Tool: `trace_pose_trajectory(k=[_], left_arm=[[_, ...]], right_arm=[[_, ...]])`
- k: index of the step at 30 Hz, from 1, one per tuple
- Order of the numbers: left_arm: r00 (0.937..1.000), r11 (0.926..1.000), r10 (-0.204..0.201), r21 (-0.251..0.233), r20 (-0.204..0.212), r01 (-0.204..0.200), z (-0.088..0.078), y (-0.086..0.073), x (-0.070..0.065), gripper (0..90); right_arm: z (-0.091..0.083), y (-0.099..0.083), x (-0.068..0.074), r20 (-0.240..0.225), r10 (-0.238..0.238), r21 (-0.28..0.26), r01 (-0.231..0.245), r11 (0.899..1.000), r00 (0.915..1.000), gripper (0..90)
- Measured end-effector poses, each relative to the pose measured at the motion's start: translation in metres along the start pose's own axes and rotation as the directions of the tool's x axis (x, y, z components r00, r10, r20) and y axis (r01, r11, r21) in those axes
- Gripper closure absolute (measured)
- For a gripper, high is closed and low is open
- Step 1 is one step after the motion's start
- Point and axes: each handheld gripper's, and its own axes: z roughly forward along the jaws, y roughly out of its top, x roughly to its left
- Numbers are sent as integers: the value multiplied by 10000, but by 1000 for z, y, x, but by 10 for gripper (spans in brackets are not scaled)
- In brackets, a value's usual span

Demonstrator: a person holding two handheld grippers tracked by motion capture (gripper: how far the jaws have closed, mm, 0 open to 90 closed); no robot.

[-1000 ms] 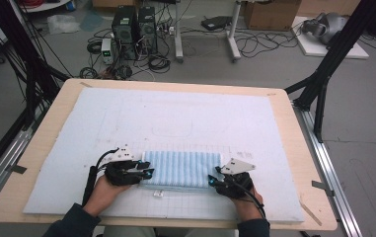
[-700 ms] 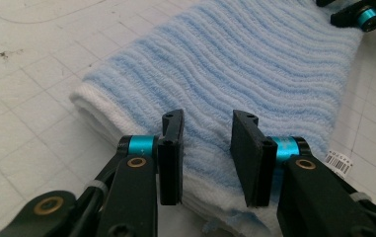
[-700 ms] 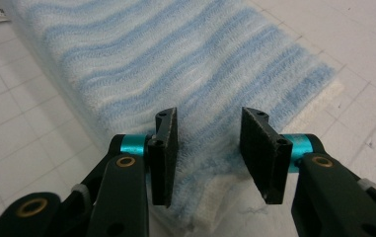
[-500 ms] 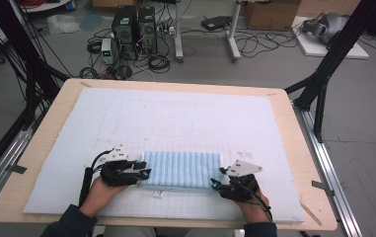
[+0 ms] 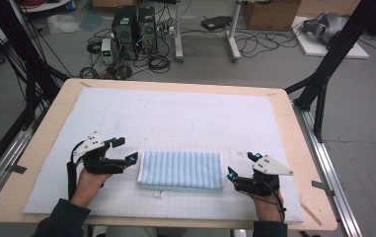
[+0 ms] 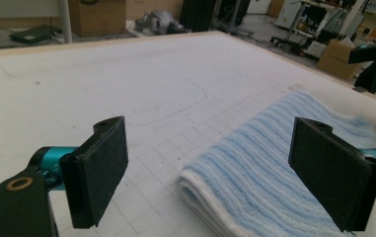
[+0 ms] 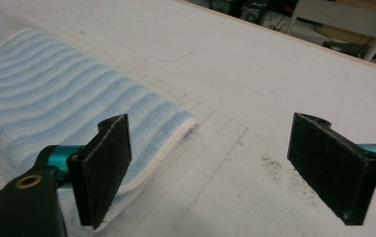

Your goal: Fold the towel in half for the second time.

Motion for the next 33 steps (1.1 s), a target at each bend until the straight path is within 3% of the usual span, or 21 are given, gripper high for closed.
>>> trace_pose_trajectory(k=[5,10,23,33], left_arm=[[9999,9993,139,-360,11,-139,-9,3,5,163],[9997,9990,162,-417,-172,-169,-16,3,10,167],[9986,9987,37,-510,-531,-64,-27,1,15,178],[9987,9992,54,-398,-502,-74,-26,0,15,182]], right_arm=[[-10,1,-7,160,520,-421,-512,9978,9985,118],[-17,-1,-14,111,891,-541,-884,9946,9960,110],[-15,1,-14,105,763,-503,-757,9959,9970,110],[-13,0,-13,101,708,-388,-704,9968,9974,110]])
